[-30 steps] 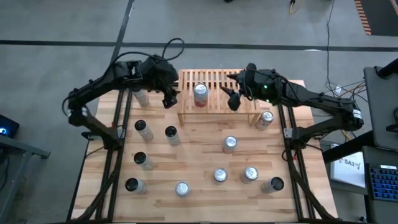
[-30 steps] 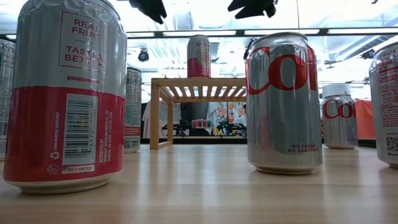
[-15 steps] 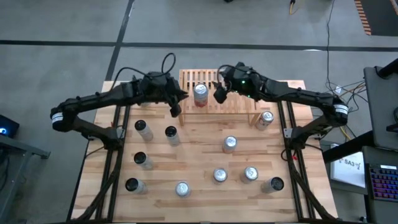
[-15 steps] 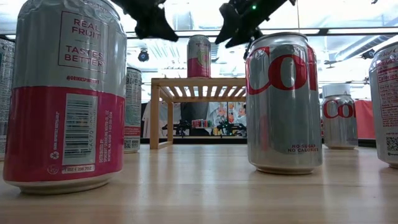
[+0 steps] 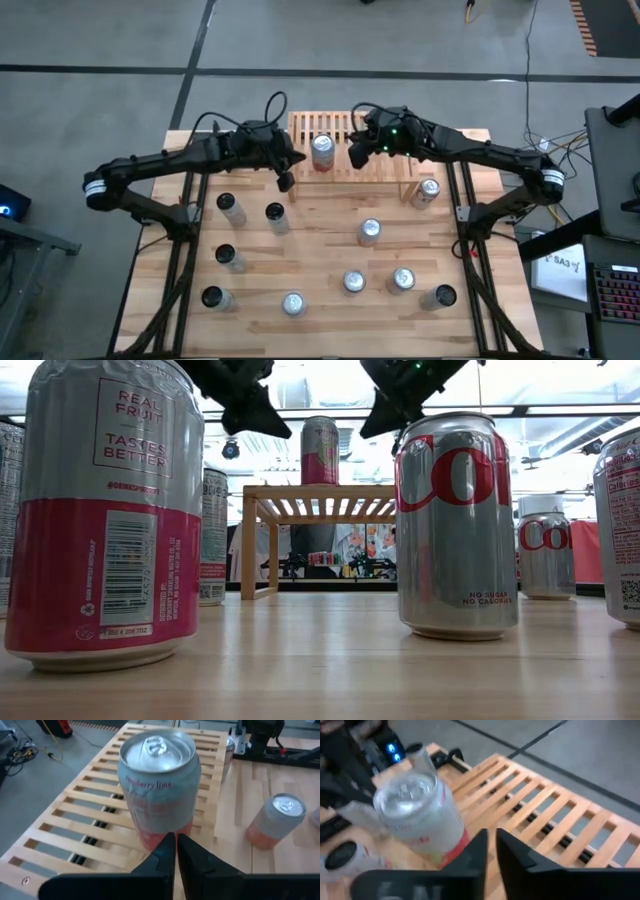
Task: Place canned beverage on shelf
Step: Put the top pink and white soda can on the shelf
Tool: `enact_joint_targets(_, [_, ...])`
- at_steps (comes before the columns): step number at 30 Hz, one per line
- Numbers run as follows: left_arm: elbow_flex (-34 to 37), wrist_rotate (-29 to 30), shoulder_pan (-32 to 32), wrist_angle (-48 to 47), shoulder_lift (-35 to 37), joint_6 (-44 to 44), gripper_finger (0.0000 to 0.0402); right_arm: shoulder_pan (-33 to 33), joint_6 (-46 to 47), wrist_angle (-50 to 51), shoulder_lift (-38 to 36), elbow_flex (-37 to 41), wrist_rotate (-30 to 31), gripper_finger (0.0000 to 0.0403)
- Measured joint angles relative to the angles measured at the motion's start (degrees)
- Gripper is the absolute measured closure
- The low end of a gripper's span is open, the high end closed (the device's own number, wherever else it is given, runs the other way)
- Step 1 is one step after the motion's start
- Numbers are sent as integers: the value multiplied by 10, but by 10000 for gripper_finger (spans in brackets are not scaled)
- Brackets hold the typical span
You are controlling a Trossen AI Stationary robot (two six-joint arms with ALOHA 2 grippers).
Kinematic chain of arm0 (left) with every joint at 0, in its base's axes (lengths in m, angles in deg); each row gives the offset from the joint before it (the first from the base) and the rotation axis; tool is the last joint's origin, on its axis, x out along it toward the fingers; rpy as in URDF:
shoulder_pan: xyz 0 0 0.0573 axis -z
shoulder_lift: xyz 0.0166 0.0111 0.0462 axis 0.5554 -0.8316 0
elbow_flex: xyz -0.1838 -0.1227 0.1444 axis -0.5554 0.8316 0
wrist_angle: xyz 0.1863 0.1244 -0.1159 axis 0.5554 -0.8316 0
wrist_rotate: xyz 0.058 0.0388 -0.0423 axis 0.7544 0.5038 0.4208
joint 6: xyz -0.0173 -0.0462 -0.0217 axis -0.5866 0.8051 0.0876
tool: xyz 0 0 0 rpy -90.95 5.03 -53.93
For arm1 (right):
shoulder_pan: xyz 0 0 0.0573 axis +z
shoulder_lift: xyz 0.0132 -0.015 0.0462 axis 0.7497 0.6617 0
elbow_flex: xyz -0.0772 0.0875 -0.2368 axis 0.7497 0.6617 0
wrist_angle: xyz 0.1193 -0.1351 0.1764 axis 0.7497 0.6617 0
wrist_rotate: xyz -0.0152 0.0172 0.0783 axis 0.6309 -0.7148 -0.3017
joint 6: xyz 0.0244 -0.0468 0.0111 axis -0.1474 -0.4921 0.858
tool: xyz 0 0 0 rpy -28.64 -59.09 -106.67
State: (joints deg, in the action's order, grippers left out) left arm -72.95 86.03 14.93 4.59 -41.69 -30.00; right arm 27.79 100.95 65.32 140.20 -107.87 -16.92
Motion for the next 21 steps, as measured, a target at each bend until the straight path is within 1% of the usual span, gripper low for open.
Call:
enact_joint_targets(3, [0,-2,0,5,-5,4,401,3,-3,-6,14,0,-3,389])
enact_joint_targets(10, [0,-8,0,16,-16,17,401,3,-3,-42,49,0,0,394])
enact_joint_targets(12, [0,-8,0,20,-20,17,401,5,-2,-58,51,0,-3,394])
enact_joint_targets(18, [0,-8,0,39,-37,17,401,13,-10,-58,41,0,-8,394])
enact_joint_targets(21, [0,-8,0,40,-42,17,402,14,-24,-61,37,0,-32,394])
